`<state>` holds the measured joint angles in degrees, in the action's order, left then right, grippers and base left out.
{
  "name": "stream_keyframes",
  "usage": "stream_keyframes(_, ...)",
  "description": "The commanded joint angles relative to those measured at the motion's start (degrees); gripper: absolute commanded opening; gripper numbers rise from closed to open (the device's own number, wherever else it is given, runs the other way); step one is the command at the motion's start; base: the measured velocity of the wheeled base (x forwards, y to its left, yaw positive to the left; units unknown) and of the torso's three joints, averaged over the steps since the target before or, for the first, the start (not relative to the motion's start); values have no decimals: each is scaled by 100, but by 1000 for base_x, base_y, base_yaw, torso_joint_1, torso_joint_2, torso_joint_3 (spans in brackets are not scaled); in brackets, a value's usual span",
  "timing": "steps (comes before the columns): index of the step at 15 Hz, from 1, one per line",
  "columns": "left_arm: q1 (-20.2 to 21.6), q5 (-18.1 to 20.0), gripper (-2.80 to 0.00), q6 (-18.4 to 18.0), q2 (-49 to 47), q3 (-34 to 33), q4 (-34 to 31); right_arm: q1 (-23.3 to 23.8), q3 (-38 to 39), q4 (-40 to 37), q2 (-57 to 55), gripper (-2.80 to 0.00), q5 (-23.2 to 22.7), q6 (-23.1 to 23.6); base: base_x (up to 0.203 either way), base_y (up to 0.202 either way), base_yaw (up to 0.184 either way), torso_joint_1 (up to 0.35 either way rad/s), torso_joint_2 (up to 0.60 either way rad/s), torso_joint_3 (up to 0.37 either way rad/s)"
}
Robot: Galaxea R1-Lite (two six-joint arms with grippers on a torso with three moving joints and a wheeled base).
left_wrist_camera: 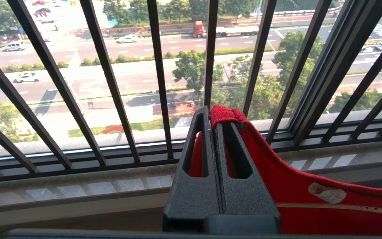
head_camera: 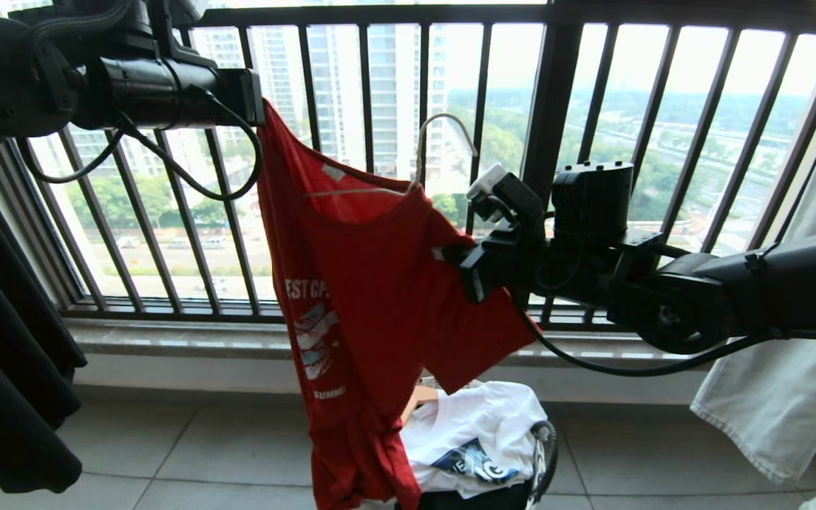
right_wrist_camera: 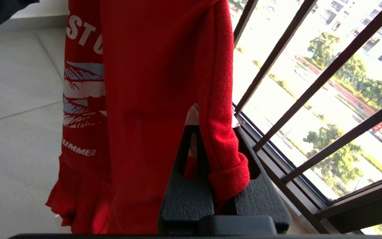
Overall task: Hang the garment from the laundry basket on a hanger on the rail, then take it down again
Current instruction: Hang the clothes on the clothes rack
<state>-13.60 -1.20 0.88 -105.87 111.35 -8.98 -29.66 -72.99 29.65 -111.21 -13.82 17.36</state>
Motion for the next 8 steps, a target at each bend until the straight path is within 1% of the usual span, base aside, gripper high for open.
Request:
stream_keyframes(1,167,-3,-280,-82,90,10,2,13,4,15,12,-280,-6,13,0,0,0,0,0,0)
stream_keyframes(2,246,1,-280,-203,86,10,10,22,4,15,12,-280,-6,13,0,0,0,0,0,0)
stream_keyframes(8,274,32,-280,-188,84,-52,-38,127,-49,24,3,-280,80,31,0,0,0,0,0,0)
